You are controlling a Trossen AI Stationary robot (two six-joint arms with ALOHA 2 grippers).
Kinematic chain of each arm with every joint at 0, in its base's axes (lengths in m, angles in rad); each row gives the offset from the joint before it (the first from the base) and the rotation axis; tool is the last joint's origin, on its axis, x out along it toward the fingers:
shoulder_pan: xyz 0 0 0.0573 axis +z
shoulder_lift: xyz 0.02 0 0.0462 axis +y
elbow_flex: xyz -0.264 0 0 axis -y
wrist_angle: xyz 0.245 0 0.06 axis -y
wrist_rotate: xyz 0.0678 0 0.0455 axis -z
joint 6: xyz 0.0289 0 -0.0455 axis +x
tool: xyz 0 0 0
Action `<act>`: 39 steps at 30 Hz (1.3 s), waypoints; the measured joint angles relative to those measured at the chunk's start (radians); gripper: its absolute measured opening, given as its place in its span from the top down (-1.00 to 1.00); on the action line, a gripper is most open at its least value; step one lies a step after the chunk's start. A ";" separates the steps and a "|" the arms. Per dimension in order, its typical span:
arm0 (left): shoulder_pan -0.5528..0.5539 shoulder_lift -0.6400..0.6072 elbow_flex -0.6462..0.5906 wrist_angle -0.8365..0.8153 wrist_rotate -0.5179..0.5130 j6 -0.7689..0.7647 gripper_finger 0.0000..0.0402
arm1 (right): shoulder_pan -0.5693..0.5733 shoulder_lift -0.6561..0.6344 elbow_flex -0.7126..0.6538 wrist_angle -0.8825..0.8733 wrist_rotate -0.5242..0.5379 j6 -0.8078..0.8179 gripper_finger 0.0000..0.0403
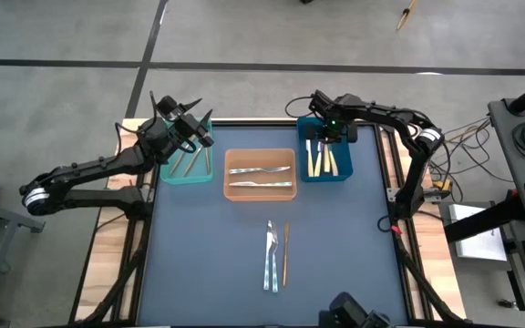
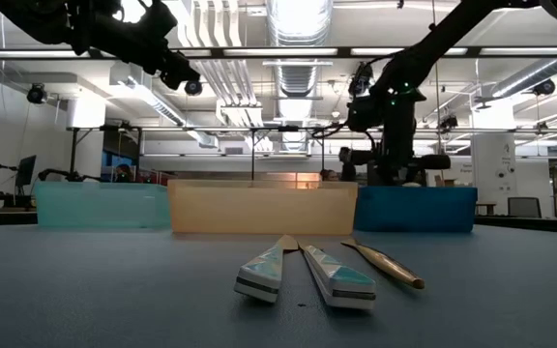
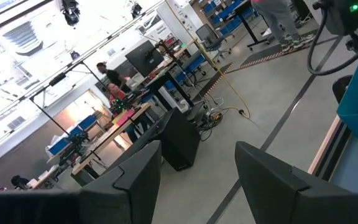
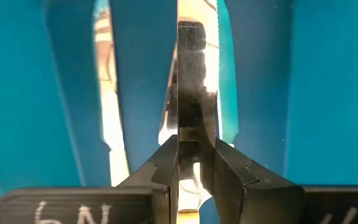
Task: Sort silverware by color (type)
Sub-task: Put the yellow knife into the blue bin
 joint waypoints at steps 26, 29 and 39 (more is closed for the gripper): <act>0.000 0.000 0.000 0.000 0.042 0.000 0.07 | 0.003 0.000 -0.026 0.071 0.008 0.023 0.71; 0.000 0.000 0.000 0.000 0.042 0.000 0.07 | 0.003 0.000 -0.027 0.071 0.008 0.023 0.71; 0.000 0.000 0.000 0.000 0.042 0.000 0.07 | 0.014 0.056 -0.025 0.081 0.006 0.018 0.71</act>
